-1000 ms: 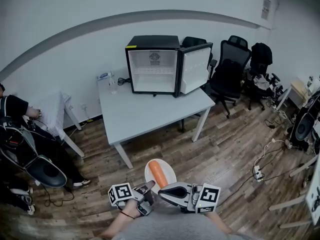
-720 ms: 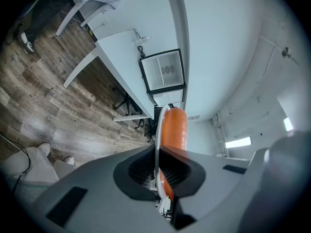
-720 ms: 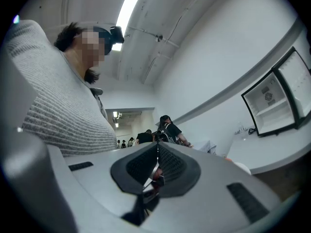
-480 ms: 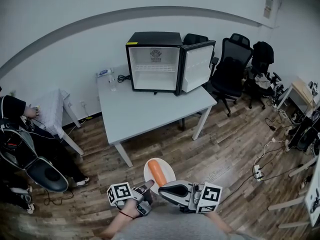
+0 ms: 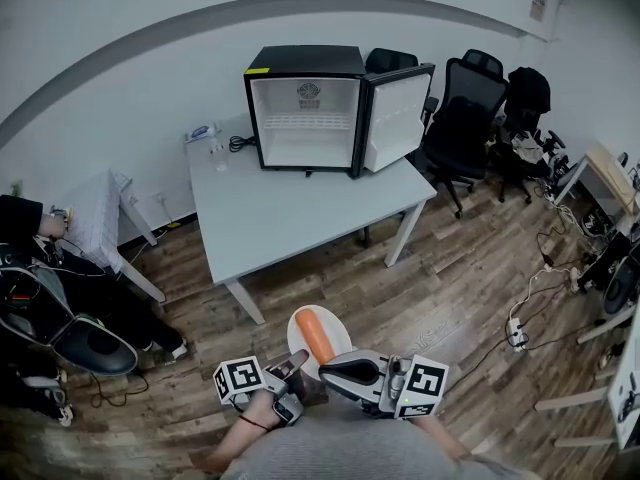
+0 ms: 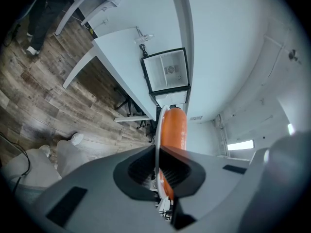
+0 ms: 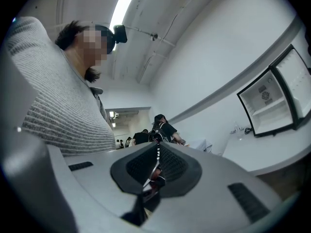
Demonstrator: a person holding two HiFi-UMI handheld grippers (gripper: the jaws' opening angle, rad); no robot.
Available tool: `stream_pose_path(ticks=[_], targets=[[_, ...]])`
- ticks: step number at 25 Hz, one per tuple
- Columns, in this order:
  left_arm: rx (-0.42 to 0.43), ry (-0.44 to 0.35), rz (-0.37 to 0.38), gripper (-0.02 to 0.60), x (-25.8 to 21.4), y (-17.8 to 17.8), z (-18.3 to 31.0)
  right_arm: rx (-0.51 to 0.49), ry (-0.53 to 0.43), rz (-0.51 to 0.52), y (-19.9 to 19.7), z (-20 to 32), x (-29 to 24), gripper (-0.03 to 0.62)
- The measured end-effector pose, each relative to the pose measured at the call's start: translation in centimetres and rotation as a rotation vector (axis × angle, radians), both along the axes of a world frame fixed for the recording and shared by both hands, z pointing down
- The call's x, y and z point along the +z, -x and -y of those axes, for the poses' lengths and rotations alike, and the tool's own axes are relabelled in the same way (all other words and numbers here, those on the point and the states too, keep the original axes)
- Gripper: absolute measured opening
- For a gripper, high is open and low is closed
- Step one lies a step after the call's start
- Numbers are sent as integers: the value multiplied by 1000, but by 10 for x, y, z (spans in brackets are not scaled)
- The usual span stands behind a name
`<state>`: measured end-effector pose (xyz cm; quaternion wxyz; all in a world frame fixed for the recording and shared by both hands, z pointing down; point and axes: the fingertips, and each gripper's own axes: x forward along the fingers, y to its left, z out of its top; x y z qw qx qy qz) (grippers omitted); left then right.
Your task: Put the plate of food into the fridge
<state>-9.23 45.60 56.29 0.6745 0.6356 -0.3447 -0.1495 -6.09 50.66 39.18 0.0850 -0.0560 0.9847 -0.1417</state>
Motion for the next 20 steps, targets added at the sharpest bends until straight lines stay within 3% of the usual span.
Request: stream_pose_path(ticks=[8, 20], targets=[[-24, 0, -5, 25, -4, -2, 51, -18, -13, 11, -1, 55, -7, 14], [-70, -28, -1, 25, -26, -20, 147, -23, -41, 44, -36, 161, -31, 14]])
